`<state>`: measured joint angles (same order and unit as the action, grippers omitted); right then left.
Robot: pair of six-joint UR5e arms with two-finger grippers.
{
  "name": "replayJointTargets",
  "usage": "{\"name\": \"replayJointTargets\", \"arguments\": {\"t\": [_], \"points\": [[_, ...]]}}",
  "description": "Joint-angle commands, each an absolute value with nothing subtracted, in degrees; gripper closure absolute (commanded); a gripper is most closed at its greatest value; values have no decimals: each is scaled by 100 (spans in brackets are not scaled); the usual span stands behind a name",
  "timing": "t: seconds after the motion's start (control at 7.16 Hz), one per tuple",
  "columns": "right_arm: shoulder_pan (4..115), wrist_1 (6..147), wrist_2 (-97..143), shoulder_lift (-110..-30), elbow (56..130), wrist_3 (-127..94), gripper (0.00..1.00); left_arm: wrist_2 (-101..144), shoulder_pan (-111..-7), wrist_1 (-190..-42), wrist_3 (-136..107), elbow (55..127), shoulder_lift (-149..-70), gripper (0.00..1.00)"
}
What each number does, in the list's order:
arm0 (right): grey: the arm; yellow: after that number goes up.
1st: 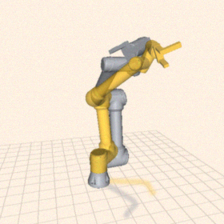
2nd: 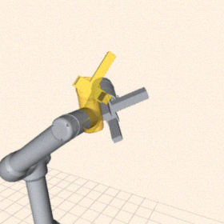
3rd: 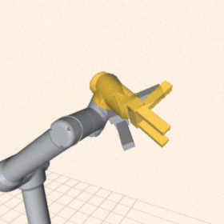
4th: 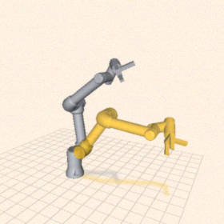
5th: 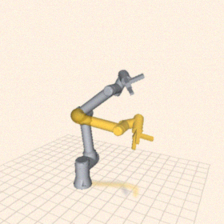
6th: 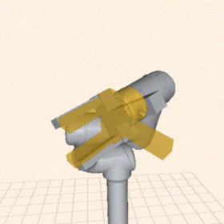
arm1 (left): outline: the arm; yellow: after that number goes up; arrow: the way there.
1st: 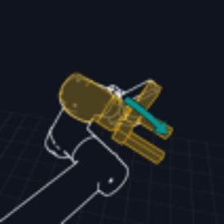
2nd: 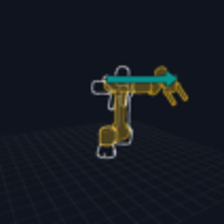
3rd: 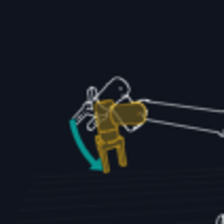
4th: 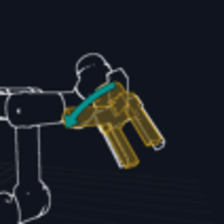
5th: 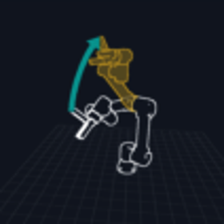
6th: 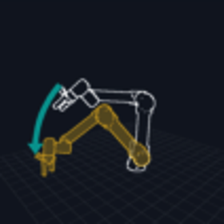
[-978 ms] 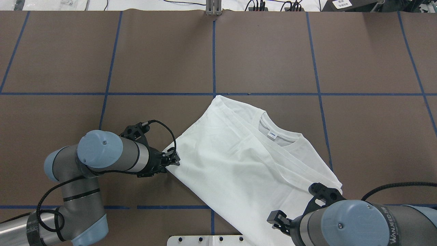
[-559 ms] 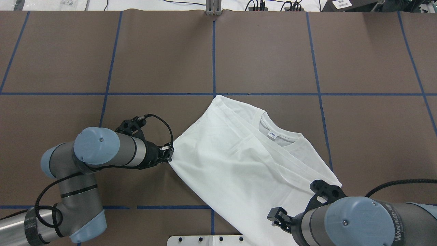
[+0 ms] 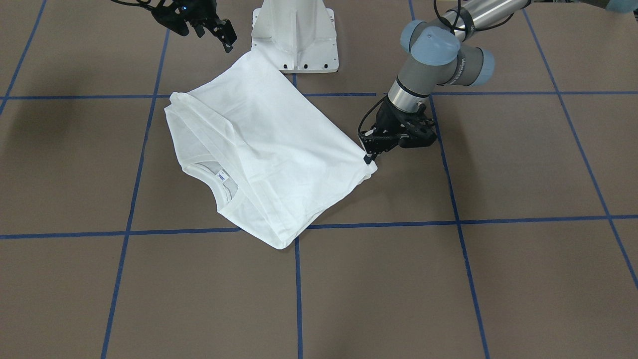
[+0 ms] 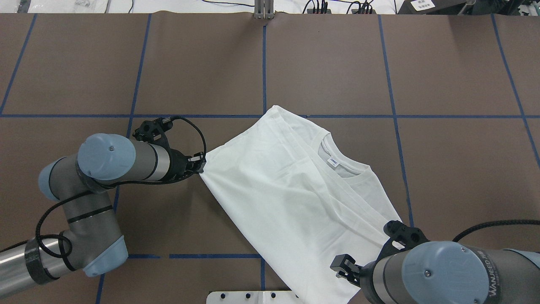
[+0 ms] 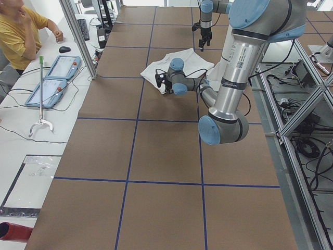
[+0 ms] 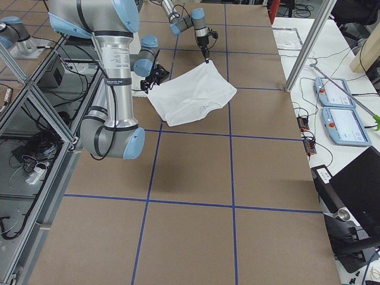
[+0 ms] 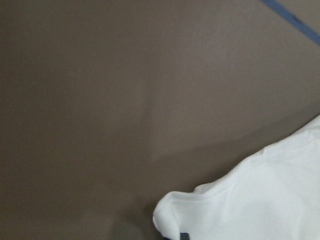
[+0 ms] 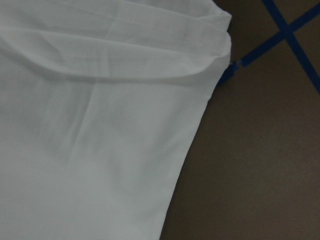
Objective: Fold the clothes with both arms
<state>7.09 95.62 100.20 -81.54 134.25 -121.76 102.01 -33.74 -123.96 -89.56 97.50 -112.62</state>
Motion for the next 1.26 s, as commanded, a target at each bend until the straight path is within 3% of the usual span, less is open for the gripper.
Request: {"name": "replayJointTargets", "arguments": {"t": [0.0, 0.28, 0.42, 0.56, 0.7, 0.84, 1.12], "points": [[1009, 9554, 10011, -8113, 13369, -12112, 0, 10204, -4128, -12593, -8780, 8499, -12307, 100], [1666, 9562, 9967, -7353, 12853, -11824, 0, 10178, -4482, -13888, -8702, 6305, -13529, 100], [1966, 9554, 9967, -7008, 12493, -11726, 0, 10082, -4561, -14156, -8605, 5562, -13988, 100], [2143, 9536, 9949, -6822, 12289, -11472, 0, 10072, -4596, -14159, -8430, 5537, -14010, 93], [2179, 9536, 9810, -6646, 12087, -11209, 0, 10090, -4605, -14159, -8420, 5555, -14001, 44], [2180, 9536, 9495, -6471, 11824, -11093, 0, 10142, -4684, -14159, -8411, 5720, -14001, 42], [2162, 9562, 9475, -6118, 11296, -9939, 0, 11095, -5052, -14115, -8394, 7112, -13092, 42]]}}
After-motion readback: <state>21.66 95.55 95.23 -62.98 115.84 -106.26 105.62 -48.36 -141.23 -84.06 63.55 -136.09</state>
